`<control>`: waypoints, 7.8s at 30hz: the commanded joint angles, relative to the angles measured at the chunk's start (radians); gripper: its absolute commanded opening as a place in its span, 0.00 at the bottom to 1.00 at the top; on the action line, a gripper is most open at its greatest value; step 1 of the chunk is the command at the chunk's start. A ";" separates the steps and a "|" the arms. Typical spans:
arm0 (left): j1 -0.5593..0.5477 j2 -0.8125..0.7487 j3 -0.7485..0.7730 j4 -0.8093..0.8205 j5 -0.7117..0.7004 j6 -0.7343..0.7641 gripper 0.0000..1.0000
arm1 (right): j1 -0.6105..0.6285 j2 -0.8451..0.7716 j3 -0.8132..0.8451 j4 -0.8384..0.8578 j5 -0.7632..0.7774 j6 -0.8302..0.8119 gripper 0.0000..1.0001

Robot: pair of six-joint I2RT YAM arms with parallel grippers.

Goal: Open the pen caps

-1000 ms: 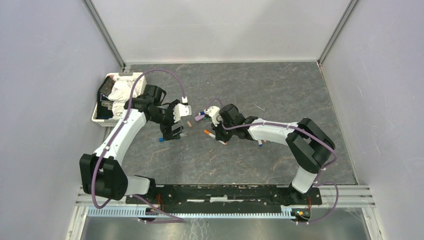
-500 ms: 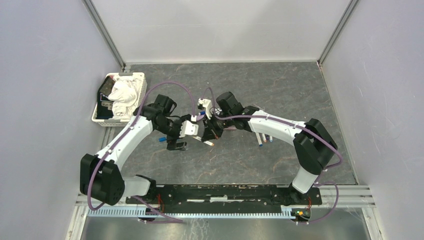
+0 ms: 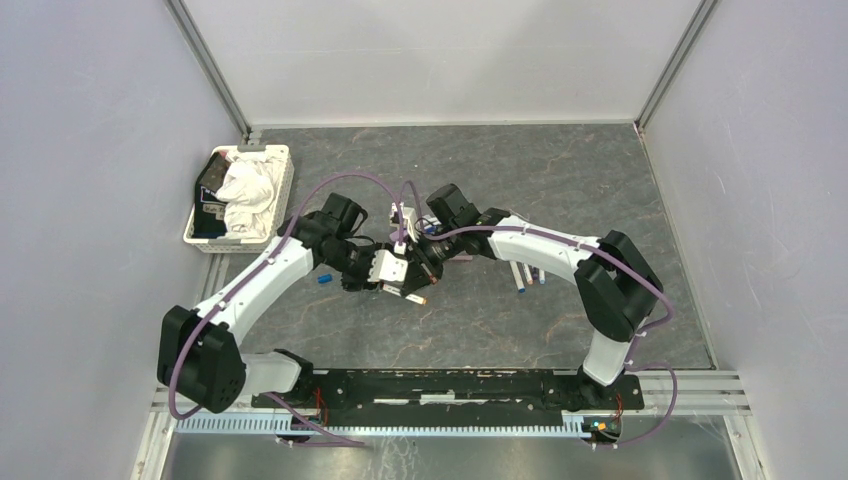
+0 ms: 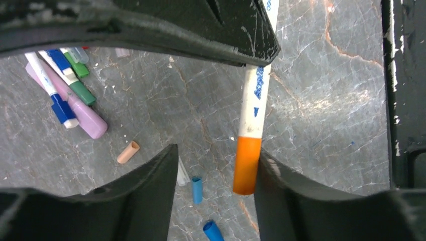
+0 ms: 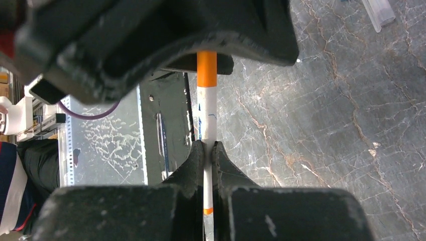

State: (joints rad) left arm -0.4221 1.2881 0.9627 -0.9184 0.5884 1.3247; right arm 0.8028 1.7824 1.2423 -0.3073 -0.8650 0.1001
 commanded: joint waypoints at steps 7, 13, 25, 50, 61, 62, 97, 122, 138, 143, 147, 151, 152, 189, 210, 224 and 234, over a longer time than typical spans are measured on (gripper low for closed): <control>-0.061 0.014 0.002 0.009 -0.034 0.015 0.19 | -0.001 0.015 0.049 0.015 -0.076 -0.002 0.08; -0.066 0.022 0.036 -0.014 -0.017 0.001 0.02 | 0.003 0.046 0.029 0.136 -0.132 0.113 0.36; -0.066 0.011 0.032 -0.028 -0.003 -0.027 0.02 | 0.000 0.066 -0.004 0.188 -0.169 0.145 0.02; 0.292 0.208 0.070 0.155 -0.100 -0.022 0.02 | -0.314 -0.262 -0.287 0.061 0.479 0.148 0.00; 0.329 0.376 0.078 0.297 -0.123 -0.212 0.23 | -0.473 -0.294 -0.345 0.056 0.959 0.182 0.00; 0.329 0.384 0.072 0.302 -0.129 -0.210 0.25 | -0.477 -0.286 -0.346 0.054 0.986 0.182 0.00; 0.343 0.256 0.581 -0.202 0.168 -0.298 1.00 | -0.477 -0.262 -0.415 0.107 1.005 0.171 0.34; 0.345 0.069 0.450 0.062 0.003 -0.685 1.00 | -0.188 0.016 -0.086 0.150 0.655 -0.169 0.59; 0.344 0.115 0.468 -0.044 0.090 -0.575 1.00 | -0.089 0.024 -0.251 0.245 0.701 -0.250 0.49; 0.343 0.130 0.469 -0.100 0.123 -0.517 1.00 | -0.081 -0.011 -0.305 0.272 0.711 -0.243 0.36; 0.344 0.148 0.466 -0.159 0.146 -0.456 0.97 | -0.082 -0.037 -0.316 0.270 0.675 -0.224 0.21; 0.343 0.148 0.434 -0.237 0.210 -0.321 0.92 | -0.081 -0.076 -0.297 0.252 0.592 -0.184 0.06; 0.341 0.149 0.418 -0.262 0.226 -0.279 0.92 | -0.081 -0.084 -0.290 0.244 0.566 -0.175 0.03; -0.071 0.030 0.079 -0.032 0.035 -0.113 0.40 | -0.069 0.026 -0.078 0.280 -0.239 0.121 0.00; -0.089 0.002 0.079 -0.050 0.037 -0.112 0.02 | -0.045 0.086 -0.047 0.371 -0.243 0.238 0.42; 0.018 0.010 0.116 -0.176 -0.069 0.068 0.02 | -0.078 0.003 -0.161 0.189 -0.204 0.077 0.00; 0.246 0.076 0.200 -0.261 -0.067 0.217 0.02 | -0.123 -0.068 -0.316 0.200 -0.159 0.064 0.00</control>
State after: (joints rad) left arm -0.1829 1.3582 1.1427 -1.1244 0.5381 1.4590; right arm 0.6857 1.7435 0.9459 -0.0742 -1.0302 0.1902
